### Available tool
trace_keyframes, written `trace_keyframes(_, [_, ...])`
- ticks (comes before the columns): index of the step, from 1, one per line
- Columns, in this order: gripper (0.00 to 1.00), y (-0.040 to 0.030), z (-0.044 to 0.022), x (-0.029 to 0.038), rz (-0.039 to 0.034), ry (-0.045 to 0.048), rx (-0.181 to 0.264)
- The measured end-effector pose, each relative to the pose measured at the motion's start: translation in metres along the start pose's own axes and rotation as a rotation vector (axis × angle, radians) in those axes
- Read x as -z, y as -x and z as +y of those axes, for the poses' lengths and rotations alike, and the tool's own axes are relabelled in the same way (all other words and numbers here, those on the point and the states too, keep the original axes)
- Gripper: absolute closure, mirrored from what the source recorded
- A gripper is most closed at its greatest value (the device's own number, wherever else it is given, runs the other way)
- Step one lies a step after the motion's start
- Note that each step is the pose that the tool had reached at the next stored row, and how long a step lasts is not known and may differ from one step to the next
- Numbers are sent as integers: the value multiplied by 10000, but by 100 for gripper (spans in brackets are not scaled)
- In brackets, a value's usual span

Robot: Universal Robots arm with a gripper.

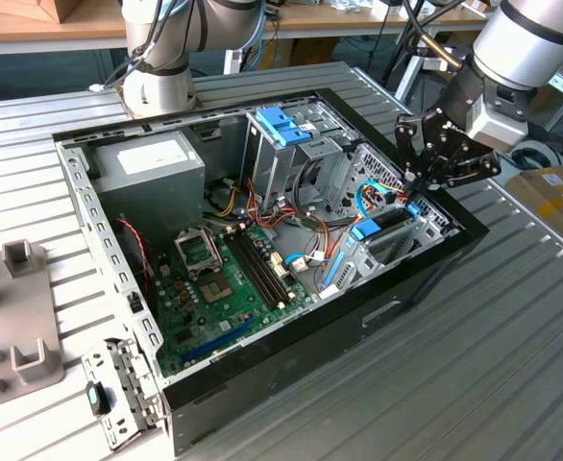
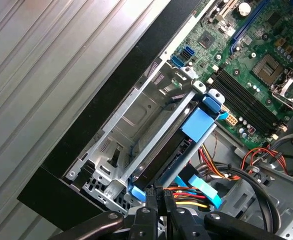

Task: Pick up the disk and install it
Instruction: 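Insert the first disk wire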

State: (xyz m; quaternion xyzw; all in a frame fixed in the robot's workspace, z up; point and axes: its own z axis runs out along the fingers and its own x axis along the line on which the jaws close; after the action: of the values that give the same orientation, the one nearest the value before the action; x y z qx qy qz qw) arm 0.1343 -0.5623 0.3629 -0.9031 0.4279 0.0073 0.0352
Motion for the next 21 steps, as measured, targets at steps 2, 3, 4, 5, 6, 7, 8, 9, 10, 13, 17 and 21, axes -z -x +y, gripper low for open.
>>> trace_keyframes(2, [83,0,0,0,3,-2,-43])
trace_keyframes(3, [83,0,0,0,4,-3,-71])
trace_keyframes(4, [83,0,0,0,6,-4,-93])
trace_keyframes(5, [83,0,0,0,8,-6,-135])
trace_keyframes(6, [83,0,0,0,9,-7,-155])
trace_keyframes(7, [83,0,0,0,11,-8,-177])
trace_keyframes(8, [83,0,0,0,11,-9,-198])
trace_keyframes(9, [83,0,0,0,13,-10,-220])
trace_keyframes(10, [83,0,0,0,14,-11,-241])
trace_keyframes(13, [83,0,0,0,17,-13,-303])
trace_keyframes(17, [83,0,0,0,24,-18,-409])
trace_keyframes(21, [83,0,0,0,29,-22,-500])
